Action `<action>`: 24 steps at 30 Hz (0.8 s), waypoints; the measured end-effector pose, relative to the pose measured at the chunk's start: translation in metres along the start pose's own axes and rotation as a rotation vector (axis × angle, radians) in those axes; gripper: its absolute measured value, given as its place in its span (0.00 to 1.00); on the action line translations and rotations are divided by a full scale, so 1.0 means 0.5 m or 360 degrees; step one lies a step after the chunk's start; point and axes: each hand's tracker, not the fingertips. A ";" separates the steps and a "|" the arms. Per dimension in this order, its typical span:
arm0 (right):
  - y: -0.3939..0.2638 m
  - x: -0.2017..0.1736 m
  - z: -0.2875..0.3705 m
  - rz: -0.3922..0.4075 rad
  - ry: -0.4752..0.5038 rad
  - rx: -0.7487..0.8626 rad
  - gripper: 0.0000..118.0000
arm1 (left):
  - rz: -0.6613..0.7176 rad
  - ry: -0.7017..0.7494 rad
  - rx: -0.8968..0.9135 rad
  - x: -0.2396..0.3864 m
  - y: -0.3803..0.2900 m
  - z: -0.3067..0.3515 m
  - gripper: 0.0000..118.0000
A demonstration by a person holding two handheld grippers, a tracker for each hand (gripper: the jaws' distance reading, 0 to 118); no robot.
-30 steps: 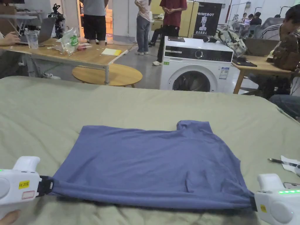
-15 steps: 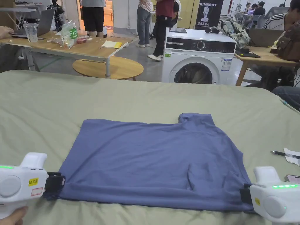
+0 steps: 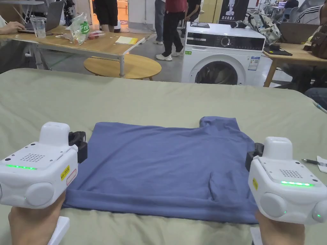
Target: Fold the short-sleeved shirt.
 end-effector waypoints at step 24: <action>-0.056 0.018 -0.022 0.0047 0.0019 -0.0269 0.00 | 0.0331 0.0037 -0.1439 -0.165 -0.157 -0.126 0.51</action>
